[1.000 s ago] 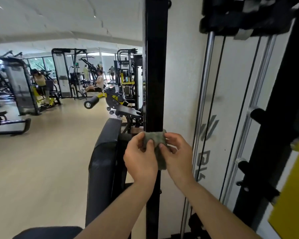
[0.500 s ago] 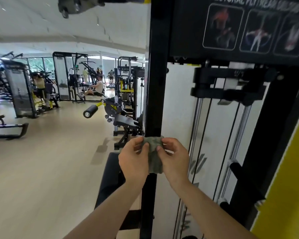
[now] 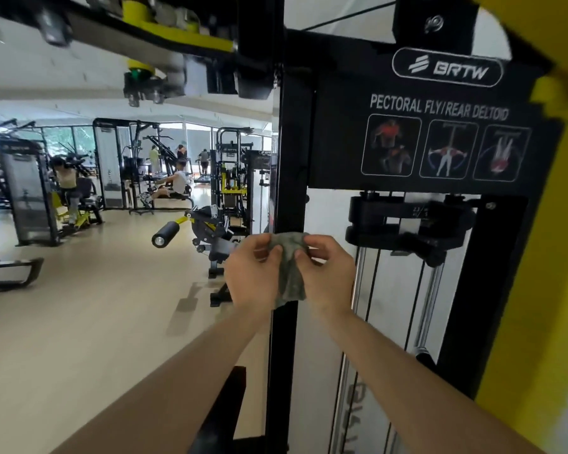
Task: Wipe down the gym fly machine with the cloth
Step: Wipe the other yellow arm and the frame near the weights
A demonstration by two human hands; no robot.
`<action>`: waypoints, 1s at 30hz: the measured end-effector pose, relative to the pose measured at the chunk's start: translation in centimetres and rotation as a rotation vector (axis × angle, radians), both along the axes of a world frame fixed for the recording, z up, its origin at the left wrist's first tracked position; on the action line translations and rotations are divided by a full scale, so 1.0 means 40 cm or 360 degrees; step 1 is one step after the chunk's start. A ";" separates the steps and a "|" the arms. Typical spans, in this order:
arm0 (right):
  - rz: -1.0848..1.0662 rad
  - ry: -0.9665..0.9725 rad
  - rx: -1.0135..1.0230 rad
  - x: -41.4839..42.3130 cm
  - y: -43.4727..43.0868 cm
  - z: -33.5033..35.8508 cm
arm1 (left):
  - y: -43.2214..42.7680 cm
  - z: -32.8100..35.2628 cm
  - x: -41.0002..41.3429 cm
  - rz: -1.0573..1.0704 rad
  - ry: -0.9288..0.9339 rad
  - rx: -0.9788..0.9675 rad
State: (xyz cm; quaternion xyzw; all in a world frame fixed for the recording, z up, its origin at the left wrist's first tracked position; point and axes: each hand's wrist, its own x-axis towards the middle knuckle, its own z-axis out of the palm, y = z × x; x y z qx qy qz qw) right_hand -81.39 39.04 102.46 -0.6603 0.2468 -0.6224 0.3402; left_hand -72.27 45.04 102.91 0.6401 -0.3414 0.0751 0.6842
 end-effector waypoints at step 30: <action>-0.0390 -0.0048 -0.1092 -0.113 0.070 0.464 | 0.095 0.474 -0.044 -0.0043 -0.0679 -0.0375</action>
